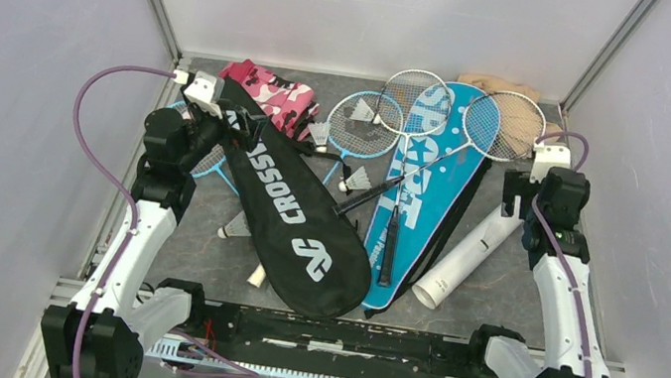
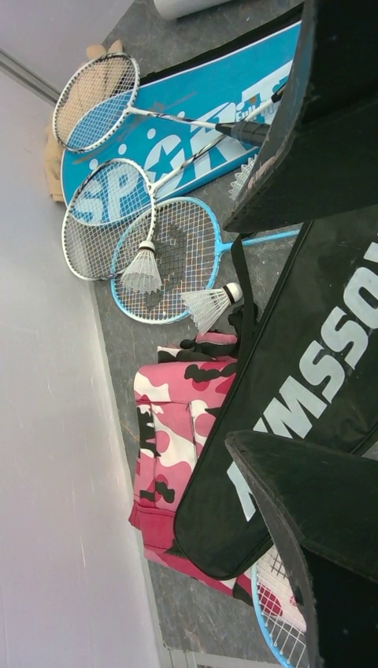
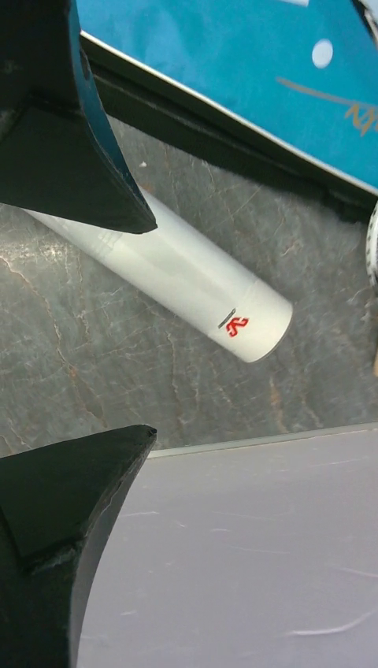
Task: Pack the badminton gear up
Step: Open the lid of the shuttle tube.
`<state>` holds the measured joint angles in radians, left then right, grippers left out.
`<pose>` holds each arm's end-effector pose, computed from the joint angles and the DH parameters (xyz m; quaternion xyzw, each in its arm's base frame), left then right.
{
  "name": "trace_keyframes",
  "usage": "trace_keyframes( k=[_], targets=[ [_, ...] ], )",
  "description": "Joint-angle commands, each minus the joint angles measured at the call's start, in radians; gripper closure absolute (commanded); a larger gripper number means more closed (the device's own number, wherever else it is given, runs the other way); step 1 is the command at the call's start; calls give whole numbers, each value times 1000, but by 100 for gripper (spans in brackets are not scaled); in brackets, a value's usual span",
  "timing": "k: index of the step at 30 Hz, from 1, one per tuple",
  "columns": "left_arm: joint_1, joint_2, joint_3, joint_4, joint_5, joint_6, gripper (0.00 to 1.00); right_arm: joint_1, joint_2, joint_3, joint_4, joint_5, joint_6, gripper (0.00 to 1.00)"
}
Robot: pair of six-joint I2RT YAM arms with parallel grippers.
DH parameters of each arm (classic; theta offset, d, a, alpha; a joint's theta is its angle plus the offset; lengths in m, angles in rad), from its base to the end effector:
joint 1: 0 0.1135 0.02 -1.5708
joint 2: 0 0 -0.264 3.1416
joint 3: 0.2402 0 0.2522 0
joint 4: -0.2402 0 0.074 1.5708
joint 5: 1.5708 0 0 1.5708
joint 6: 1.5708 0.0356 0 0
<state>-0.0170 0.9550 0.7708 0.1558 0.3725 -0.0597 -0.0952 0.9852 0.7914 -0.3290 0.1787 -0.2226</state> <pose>0.2262 -0.0168 0.3401 0.1140 0.7073 -0.1589 0.6793 0.2189 -0.0273 0.2908 -0.0103 0.8635 -0.1551 0.4798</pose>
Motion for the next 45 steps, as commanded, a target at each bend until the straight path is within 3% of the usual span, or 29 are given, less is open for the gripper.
trace_keyframes(
  k=[1, 7, 19, 38, 45],
  targets=[
    [5, -2, 3, 45, 35, -29, 0, -65, 47, -6, 25, -5, 128, 2],
    [5, 2, -9, 57, 48, -33, 0, -136, 151, -13, 42, -93, 256, 2],
    [5, 20, -10, 59, 53, -32, 0, -143, 272, -69, 140, -177, 419, 2],
    [5, 44, -4, 49, 62, -30, 0, -149, 424, -150, 265, -189, 436, 2],
    [5, 49, -5, 54, 71, -31, 0, -175, 478, -91, 264, -232, 426, 14]
  ],
)
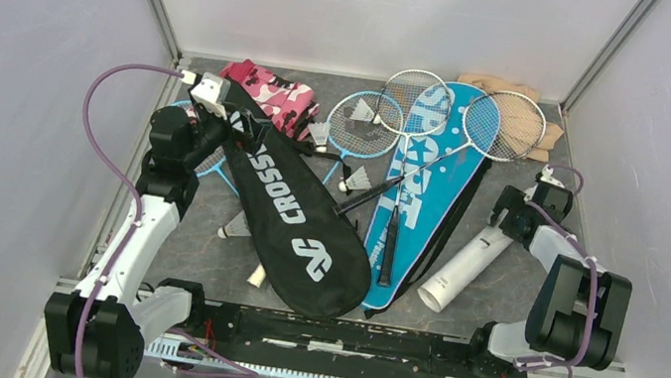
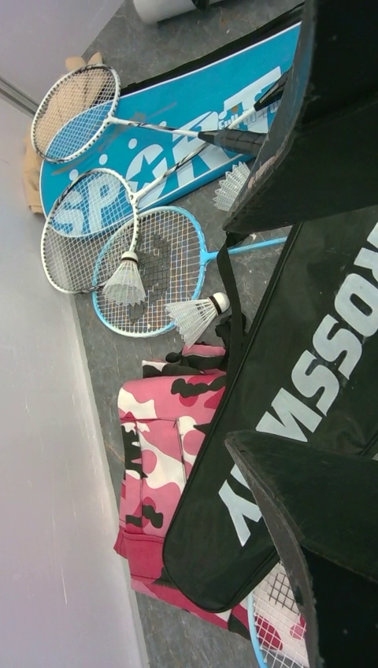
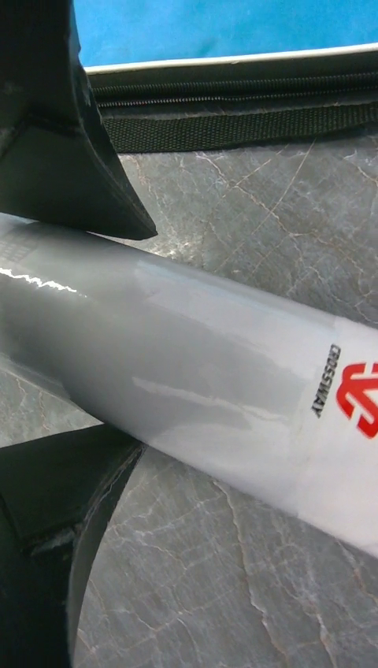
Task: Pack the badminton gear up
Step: Open the lid of the shuttle tube.
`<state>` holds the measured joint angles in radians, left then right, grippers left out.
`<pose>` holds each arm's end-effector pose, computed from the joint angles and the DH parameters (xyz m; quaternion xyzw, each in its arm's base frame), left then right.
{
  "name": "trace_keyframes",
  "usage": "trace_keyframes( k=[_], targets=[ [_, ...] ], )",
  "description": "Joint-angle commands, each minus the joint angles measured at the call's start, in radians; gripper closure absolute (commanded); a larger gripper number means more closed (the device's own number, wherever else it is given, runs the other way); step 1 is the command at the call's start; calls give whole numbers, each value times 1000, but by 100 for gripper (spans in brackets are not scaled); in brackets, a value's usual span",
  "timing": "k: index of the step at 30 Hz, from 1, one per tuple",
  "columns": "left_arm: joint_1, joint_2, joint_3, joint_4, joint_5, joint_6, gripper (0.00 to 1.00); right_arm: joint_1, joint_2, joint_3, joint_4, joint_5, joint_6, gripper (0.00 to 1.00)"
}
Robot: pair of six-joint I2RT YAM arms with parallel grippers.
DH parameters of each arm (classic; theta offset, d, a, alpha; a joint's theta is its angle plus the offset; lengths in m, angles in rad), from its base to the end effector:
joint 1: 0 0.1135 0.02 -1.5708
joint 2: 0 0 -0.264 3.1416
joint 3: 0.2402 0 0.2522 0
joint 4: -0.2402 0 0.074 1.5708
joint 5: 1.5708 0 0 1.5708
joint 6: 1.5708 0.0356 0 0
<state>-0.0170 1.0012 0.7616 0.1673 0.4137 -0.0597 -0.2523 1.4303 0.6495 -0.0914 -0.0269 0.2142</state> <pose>0.2359 -0.0183 0.3283 0.1246 0.7194 -0.1758 0.6603 0.2614 -0.0664 0.1612 0.2127 0.9151 0.0061 0.3424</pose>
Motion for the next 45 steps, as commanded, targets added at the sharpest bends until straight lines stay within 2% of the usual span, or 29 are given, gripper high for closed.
trace_keyframes(
  k=[1, 11, 18, 23, 26, 31, 37, 42, 45],
  targets=[
    [5, 2, 4, 45, 32, -32, 0, -25, 39, 71, 21, -30, -15, 17],
    [5, -2, 12, 34, 44, -32, 0, -72, 4, 253, -51, -147, -76, 60],
    [3, 8, 39, 7, 81, -26, 0, -45, 23, 443, -168, -374, -198, 72],
    [-3, 49, 126, -90, 164, 10, 0, 44, 13, 532, -204, -493, -337, 75],
    [-14, 74, 199, -158, 218, 43, 0, 146, -14, 566, -246, -521, -480, 76],
    [-63, 120, 353, -384, 265, 161, 0, 291, -34, 618, -355, -601, -696, 75],
    [-244, 149, 473, -610, 237, 326, 0, 438, -23, 640, -508, -642, -900, 75],
    [-403, 168, 491, -675, 254, 417, 0, 563, -46, 582, -572, -652, -1038, 76],
    [-457, 182, 495, -686, 302, 435, 0, 621, -71, 542, -583, -655, -1078, 77]
  ],
)
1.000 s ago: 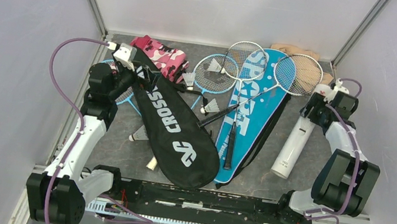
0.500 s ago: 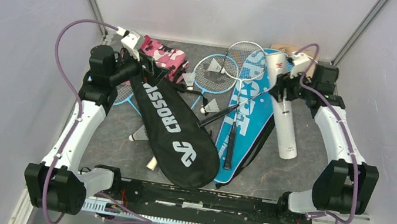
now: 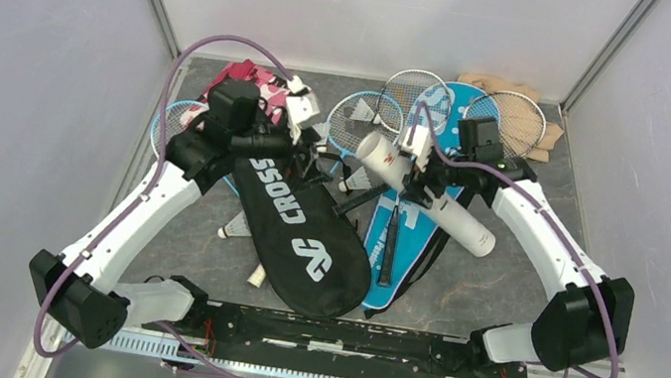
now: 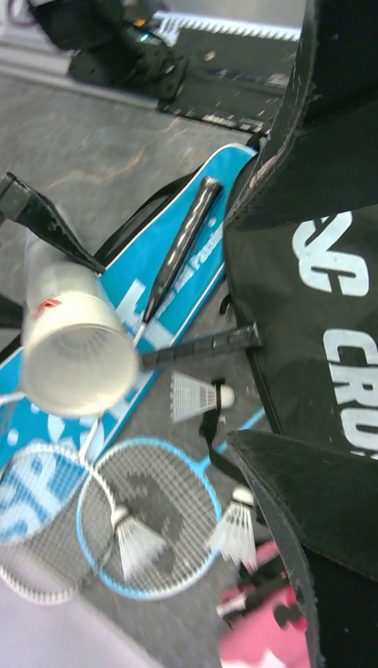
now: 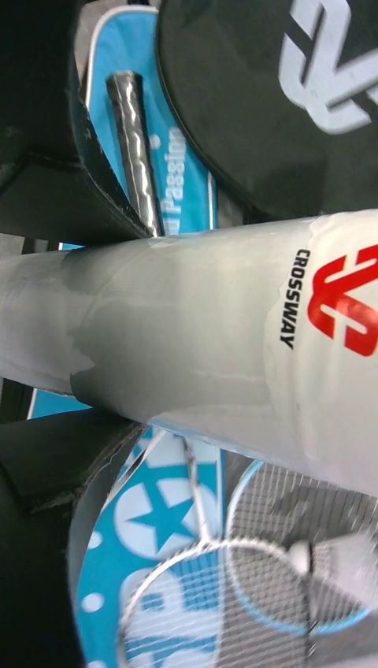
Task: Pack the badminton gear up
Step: Open the lid of the shuttle tube.
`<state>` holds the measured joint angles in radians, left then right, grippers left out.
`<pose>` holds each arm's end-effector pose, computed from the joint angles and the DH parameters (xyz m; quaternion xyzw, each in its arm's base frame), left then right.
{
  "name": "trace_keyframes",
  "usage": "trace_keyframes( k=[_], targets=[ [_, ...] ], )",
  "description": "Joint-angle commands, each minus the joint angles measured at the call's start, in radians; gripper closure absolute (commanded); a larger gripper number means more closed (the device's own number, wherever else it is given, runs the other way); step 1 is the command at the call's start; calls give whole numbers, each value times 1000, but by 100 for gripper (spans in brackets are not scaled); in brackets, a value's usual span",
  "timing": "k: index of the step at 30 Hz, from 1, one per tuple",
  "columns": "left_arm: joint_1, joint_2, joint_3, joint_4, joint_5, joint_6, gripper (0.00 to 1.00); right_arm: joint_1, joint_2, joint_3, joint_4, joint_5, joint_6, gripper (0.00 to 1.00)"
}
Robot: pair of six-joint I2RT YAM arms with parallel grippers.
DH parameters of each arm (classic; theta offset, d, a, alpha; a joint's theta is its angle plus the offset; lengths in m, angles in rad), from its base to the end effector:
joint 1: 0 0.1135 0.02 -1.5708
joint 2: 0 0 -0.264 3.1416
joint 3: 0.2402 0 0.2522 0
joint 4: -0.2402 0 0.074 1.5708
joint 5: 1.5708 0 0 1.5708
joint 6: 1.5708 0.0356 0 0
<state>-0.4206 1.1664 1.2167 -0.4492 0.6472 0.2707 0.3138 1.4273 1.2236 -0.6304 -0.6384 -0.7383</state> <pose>0.2214 -0.1225 0.3887 0.4331 0.6836 -0.3035 0.5030 0.2818 0.1138 0.3080 -0.5425 0.7093 0.2142 0.3959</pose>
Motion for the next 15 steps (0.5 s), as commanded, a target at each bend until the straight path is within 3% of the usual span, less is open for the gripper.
trace_keyframes(
  k=[1, 9, 15],
  targets=[
    [-64, 26, 43, -73, 81, 105, 0, 69, -78, -47, -41, -42, -138, 77],
    [-98, 57, 26, -75, 200, 134, 2, 120, -128, -126, 13, -81, -126, 79],
    [-108, 67, -12, -57, 285, 176, 20, 130, -137, -156, 40, -96, -112, 81]
  ],
)
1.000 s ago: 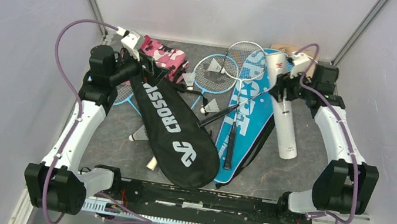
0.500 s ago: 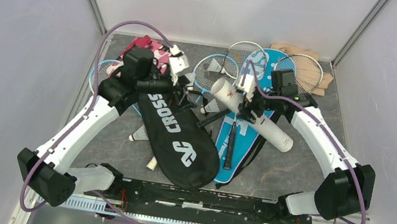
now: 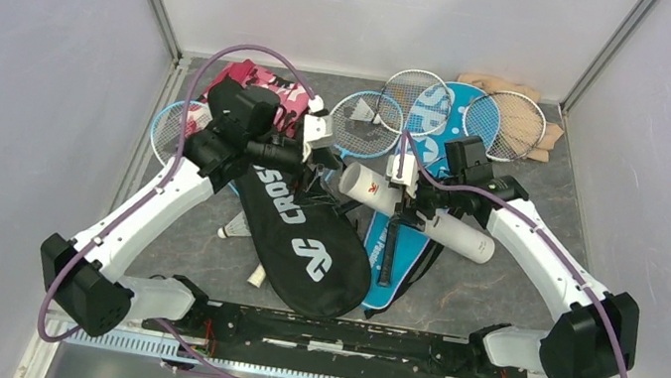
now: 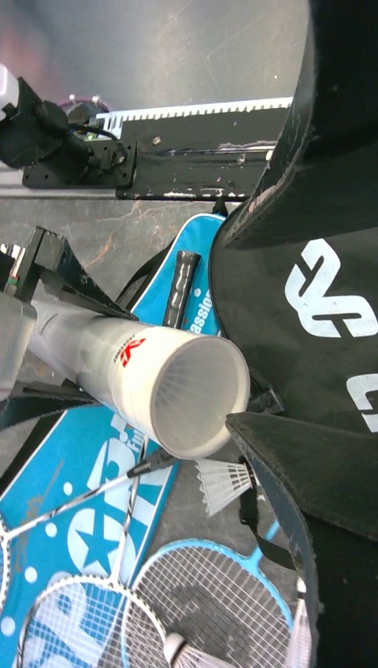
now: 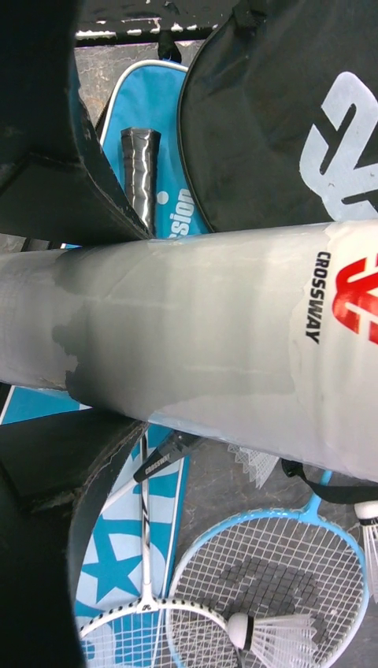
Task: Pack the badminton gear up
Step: Open the lid of the shuttle tube.
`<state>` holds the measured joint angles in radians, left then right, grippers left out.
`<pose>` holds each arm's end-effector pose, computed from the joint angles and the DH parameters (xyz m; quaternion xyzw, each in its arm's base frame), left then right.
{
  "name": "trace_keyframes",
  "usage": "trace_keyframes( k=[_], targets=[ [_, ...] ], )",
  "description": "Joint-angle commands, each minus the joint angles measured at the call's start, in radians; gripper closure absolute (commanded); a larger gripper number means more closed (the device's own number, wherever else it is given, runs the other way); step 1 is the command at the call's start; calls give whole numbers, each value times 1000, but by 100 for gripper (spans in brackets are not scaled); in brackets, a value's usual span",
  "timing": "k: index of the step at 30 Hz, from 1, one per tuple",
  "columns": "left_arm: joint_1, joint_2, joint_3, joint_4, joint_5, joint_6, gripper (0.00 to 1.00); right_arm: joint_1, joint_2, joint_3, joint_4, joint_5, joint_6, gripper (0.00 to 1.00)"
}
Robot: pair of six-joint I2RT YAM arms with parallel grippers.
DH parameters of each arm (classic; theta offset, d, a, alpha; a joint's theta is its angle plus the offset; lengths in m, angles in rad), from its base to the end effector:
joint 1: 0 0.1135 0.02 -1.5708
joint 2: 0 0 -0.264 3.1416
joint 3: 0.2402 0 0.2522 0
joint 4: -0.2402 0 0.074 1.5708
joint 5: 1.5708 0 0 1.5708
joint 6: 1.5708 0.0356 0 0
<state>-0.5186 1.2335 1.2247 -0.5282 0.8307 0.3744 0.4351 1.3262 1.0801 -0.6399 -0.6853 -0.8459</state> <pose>0.2148 -0.1529 0.3703 0.5233 0.6313 -0.3825 0.4257 0.2376 0.1353 0.2895 -0.6206 0.6439 0.2453 0.3741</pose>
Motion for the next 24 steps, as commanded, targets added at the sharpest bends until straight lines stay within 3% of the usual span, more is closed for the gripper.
trace_keyframes(
  k=[1, 12, 18, 24],
  targets=[
    [-11, 0, -29, 41, 112, 71, 23, 11, -36, -14, 54, -50, 0, 81],
    [-21, 22, -105, 132, 130, 101, 35, 17, -42, -15, 49, -68, -1, 83],
    [-31, 34, -118, 147, 139, 93, 52, 16, -41, -11, 48, -69, 5, 85],
    [-48, 31, -154, 192, 122, 87, 59, 17, -41, -8, 55, -73, 21, 86]
  ],
)
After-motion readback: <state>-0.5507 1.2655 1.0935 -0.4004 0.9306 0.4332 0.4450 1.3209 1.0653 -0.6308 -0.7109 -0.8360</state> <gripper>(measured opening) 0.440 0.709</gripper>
